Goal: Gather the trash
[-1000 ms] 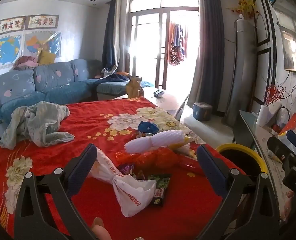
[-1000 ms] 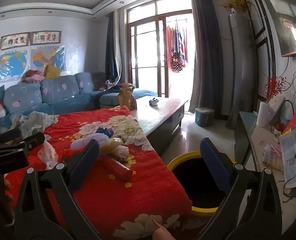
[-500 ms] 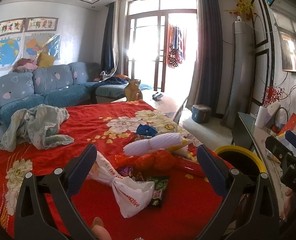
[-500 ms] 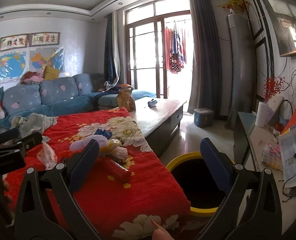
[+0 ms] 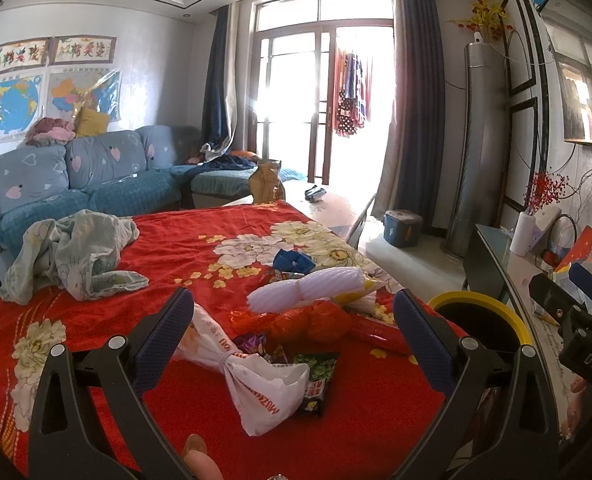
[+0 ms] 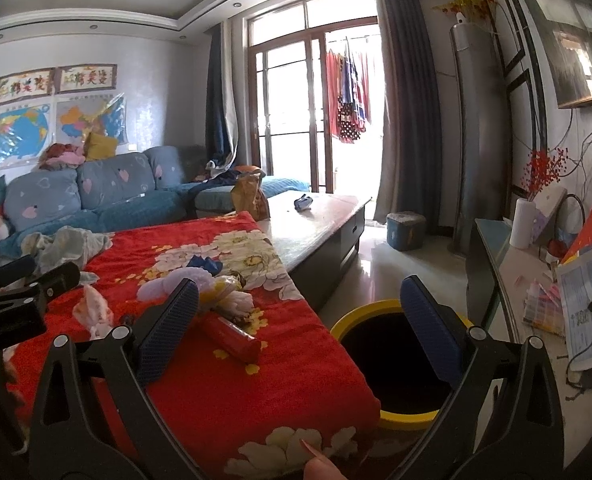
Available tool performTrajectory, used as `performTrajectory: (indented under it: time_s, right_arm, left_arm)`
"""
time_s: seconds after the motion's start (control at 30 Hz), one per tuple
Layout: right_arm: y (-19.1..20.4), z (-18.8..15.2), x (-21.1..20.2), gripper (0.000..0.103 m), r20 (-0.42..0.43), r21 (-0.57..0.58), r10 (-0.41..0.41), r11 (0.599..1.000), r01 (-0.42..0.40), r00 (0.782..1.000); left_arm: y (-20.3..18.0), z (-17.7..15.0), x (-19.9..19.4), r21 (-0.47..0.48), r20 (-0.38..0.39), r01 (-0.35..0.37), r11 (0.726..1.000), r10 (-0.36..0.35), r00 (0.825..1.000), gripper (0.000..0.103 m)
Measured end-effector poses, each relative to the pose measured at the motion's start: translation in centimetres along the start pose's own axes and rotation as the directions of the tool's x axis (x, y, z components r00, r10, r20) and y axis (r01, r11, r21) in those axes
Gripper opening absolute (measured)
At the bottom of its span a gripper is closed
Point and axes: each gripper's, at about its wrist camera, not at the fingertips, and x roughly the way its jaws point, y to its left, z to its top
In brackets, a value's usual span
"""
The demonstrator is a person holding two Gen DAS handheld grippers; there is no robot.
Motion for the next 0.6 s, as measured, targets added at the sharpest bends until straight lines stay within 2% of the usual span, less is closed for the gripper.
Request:
performTrajectory:
  time_s: [0.6]
  right_arm:
    - [-0.42, -0.38, 0.94, 0.093, -0.045, 0.013, 0.018, 1.000, -0.018, 0.999]
  left_arm:
    - [0.08, -0.23, 0.21, -0.006, -0.017, 0.015, 1.000, -0.015, 1.000, 0.097]
